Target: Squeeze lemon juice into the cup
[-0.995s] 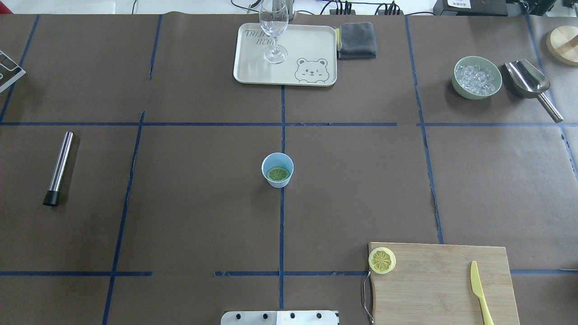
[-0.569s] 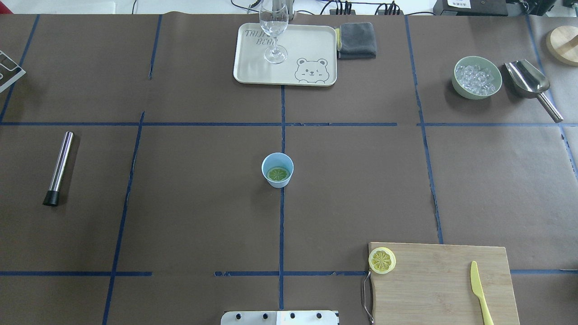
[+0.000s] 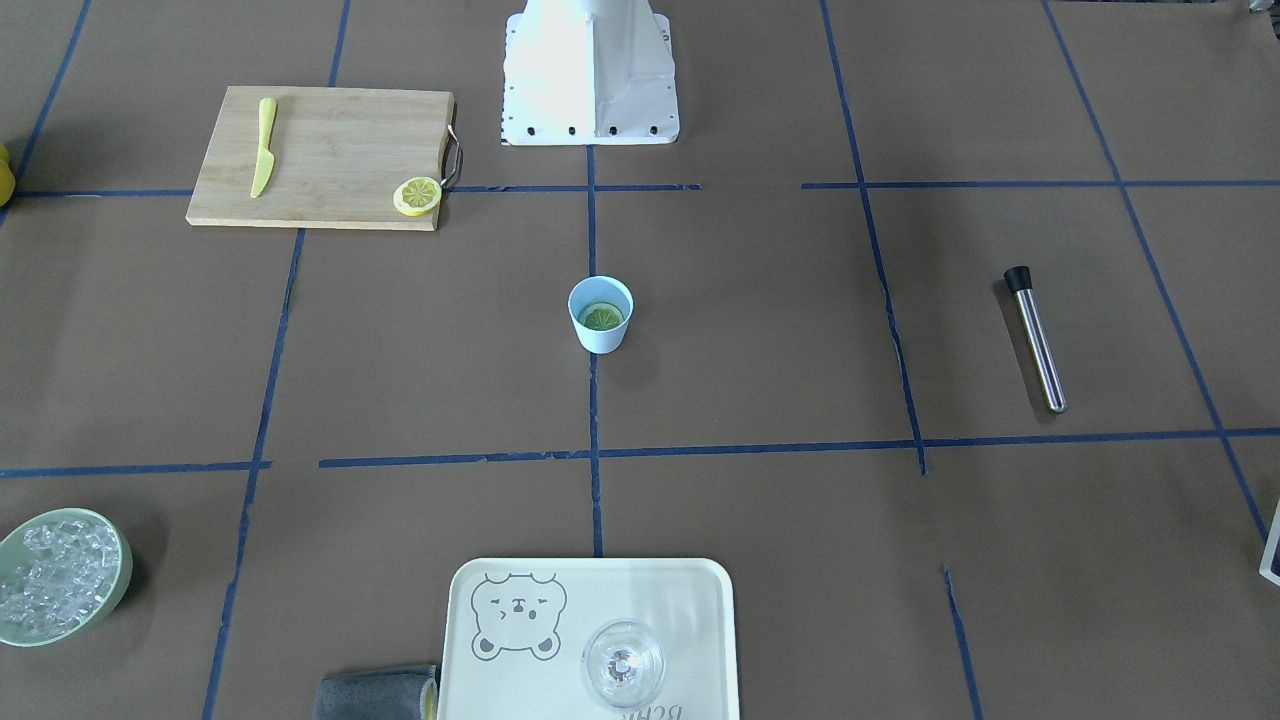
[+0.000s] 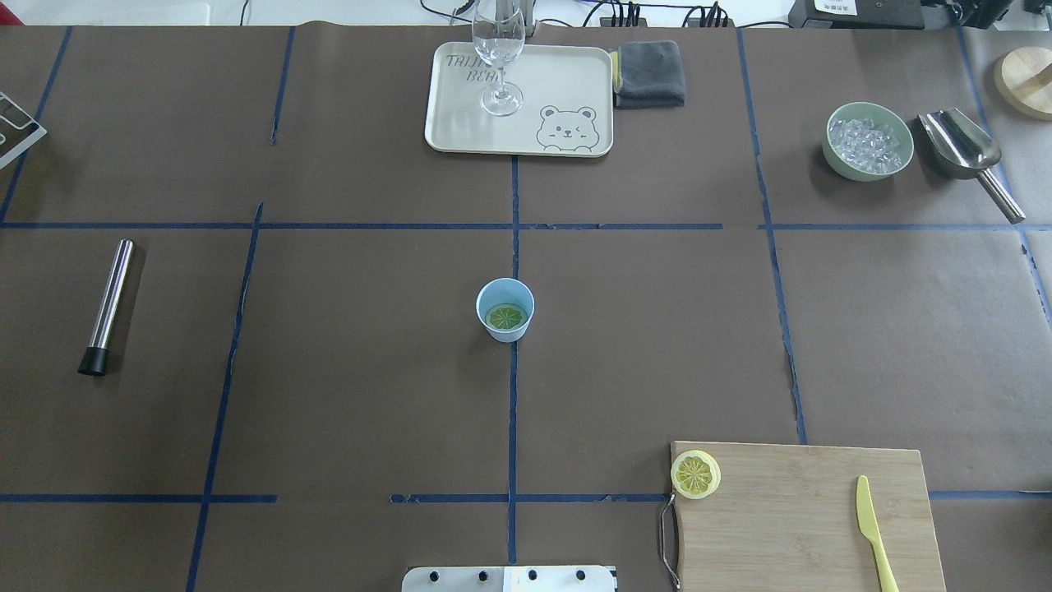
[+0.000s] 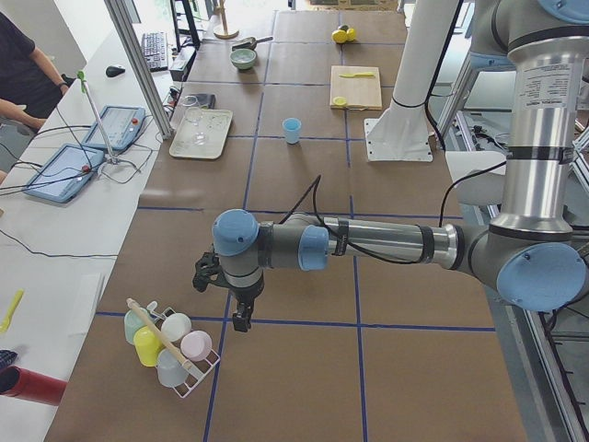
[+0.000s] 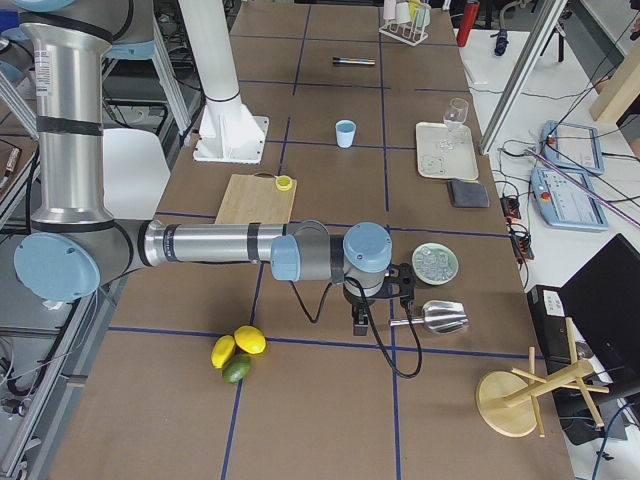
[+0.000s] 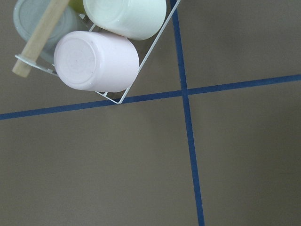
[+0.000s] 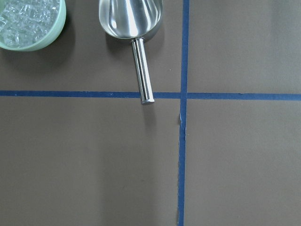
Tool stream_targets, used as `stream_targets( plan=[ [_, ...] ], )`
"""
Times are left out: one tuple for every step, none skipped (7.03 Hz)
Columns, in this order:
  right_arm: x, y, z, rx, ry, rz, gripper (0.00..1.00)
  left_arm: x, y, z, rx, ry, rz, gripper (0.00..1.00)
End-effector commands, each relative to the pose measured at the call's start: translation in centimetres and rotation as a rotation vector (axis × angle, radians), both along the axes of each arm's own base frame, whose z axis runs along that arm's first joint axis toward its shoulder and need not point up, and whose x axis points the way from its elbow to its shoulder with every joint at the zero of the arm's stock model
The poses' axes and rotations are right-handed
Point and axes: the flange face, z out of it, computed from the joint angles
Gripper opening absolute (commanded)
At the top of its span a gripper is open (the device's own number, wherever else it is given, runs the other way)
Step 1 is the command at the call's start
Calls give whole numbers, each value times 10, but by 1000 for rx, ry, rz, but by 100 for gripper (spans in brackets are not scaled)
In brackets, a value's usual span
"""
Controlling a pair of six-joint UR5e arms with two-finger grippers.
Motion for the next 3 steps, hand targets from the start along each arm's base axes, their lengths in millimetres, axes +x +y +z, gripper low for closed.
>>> stream_targets(
  plan=[
    [0,0,0,0,1,0,100,0,0,0,2,0,0,100],
    [0,0,0,1,1,-1,100,0,0,0,2,0,0,100],
    [0,-1,-1,1,3,1,100,0,0,-1,3,0,0,100]
  ],
)
